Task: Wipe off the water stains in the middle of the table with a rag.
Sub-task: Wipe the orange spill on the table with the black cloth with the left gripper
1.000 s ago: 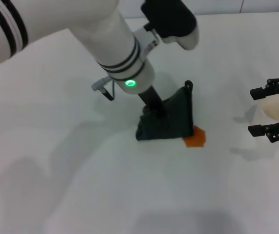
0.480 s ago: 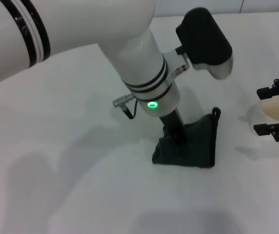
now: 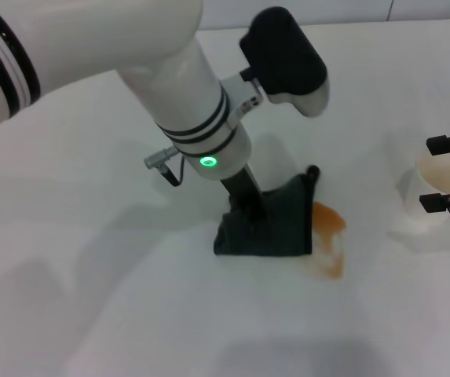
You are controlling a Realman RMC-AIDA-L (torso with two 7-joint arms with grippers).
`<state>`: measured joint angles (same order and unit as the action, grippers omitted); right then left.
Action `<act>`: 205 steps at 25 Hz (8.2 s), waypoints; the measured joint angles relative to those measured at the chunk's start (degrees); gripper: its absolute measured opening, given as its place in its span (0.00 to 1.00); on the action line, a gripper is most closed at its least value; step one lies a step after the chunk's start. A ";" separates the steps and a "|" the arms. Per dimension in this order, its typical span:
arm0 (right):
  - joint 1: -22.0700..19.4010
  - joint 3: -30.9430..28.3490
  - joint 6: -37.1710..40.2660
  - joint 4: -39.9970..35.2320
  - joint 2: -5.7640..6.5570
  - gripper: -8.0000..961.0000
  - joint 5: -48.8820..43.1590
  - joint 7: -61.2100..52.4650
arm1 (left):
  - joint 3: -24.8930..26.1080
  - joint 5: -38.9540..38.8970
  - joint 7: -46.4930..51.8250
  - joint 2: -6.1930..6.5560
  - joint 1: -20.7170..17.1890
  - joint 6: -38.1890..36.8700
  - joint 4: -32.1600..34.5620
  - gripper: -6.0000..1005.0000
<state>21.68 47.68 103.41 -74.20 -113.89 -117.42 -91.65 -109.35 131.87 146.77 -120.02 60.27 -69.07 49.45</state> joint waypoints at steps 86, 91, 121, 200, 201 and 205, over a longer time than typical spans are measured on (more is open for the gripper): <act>0.30 1.35 0.36 0.35 -0.90 0.89 -1.10 -0.37 | -21.36 -31.97 -10.17 -0.75 8.18 17.24 -10.35 0.10; 0.28 1.45 0.39 0.44 -0.90 0.89 -1.08 -0.31 | -21.11 -32.00 -9.77 -0.65 8.69 19.09 -15.60 0.10; 0.47 2.06 0.38 0.56 -0.99 0.89 -1.26 -0.04 | -23.43 -39.43 -14.88 -0.74 6.59 21.75 -10.84 0.10; 1.54 2.07 0.38 0.47 0.57 0.89 -2.90 -1.79 | -2.74 -14.02 -11.81 -0.03 -0.76 23.09 -13.92 0.13; 1.59 2.07 0.38 0.50 0.57 0.89 -2.89 -1.80 | -2.77 -15.10 -12.81 -0.08 -0.64 22.52 -13.74 0.13; 1.69 2.03 0.38 0.52 0.61 0.89 -2.89 -1.87 | -3.39 -22.70 -19.03 -0.32 -0.07 18.79 -13.52 0.13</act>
<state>23.37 49.71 103.79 -73.69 -113.28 -120.32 -93.51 -112.74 109.16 127.74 -120.34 60.20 -50.28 35.93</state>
